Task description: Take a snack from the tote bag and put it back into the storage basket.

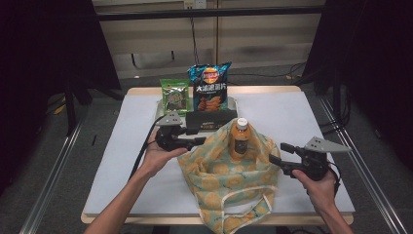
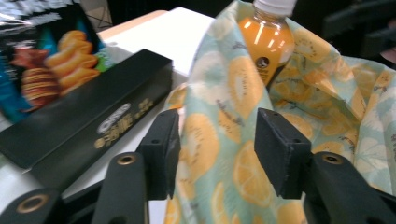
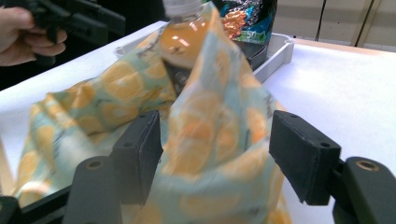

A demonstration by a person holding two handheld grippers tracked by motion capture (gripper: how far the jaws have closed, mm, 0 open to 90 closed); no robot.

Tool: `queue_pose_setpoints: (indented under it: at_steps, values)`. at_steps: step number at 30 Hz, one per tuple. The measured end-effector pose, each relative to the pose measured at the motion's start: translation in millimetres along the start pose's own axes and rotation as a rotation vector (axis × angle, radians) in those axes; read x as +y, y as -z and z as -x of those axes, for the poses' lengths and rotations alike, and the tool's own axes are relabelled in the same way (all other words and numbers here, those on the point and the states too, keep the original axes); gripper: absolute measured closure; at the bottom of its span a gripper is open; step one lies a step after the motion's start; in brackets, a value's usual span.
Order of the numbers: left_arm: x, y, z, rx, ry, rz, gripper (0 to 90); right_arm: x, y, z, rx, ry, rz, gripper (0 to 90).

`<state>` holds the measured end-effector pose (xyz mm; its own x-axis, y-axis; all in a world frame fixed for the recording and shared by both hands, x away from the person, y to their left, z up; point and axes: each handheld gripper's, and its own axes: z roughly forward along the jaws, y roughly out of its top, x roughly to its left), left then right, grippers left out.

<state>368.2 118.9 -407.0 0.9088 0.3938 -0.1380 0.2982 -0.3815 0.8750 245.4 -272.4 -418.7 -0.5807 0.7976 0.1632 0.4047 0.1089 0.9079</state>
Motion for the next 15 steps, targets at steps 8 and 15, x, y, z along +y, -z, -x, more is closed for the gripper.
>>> queue_pose_setpoints:
  at_steps: [8,15]
  values:
    - [5.7,-20.5,13.7,-0.052,-0.018,-0.004,34.4,22.6,-34.0,12.7,0.039,-0.006,-0.013,27.8]
    - [-3.4,-43.5,14.9,0.003,-0.04,-0.078,67.2,30.1,-56.4,7.5,0.061,0.024,-0.043,49.0]
